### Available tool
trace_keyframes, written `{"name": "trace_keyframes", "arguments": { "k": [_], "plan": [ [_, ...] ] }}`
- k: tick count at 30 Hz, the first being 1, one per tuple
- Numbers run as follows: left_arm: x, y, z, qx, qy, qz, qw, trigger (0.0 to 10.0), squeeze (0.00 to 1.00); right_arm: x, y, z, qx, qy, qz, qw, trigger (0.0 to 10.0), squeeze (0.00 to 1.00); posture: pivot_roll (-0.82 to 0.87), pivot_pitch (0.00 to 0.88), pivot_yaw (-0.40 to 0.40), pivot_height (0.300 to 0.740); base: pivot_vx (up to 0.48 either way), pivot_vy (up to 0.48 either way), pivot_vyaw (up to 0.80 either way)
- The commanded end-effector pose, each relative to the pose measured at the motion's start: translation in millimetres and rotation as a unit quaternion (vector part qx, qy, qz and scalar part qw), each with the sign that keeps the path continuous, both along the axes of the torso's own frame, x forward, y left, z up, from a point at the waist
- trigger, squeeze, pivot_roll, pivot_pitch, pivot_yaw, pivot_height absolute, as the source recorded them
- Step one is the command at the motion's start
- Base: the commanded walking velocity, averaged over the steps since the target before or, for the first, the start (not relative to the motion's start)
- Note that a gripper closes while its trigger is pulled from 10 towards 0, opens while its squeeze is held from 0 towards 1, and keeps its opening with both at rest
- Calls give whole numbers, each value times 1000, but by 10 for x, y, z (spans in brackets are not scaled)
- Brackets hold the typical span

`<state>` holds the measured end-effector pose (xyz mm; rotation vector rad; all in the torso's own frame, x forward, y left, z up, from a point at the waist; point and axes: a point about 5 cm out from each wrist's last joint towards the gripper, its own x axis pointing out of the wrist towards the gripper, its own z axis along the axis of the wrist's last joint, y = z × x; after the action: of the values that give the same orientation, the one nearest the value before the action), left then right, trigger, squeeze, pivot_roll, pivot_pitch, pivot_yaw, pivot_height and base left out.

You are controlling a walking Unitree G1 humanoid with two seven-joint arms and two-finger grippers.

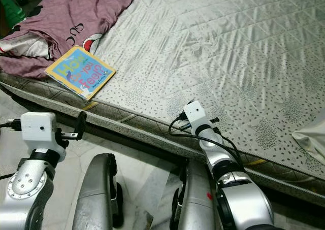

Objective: Clean up the room

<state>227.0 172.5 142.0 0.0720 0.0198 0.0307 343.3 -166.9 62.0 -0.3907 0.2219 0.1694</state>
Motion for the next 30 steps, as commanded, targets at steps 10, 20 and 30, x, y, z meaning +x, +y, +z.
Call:
{"name": "trace_keyframes", "arguments": {
  "k": [10,20,30],
  "plan": [
    [128,37,-84,-12,-8,27,1000,10000,0,-210,156,220,156,-88,-51,983,0,0,46,39,-18,585,0,0,0],
    [204,-22,-111,-34,-18,29,999,10000,0,-626,314,551,229,-169,-14,958,0,0,-12,29,-24,585,0,0,0],
    [253,-61,-141,-31,-20,18,999,10000,0,-725,267,657,224,-150,-30,963,10000,0,-7,27,-22,600,0,0,0]
  ]
}}
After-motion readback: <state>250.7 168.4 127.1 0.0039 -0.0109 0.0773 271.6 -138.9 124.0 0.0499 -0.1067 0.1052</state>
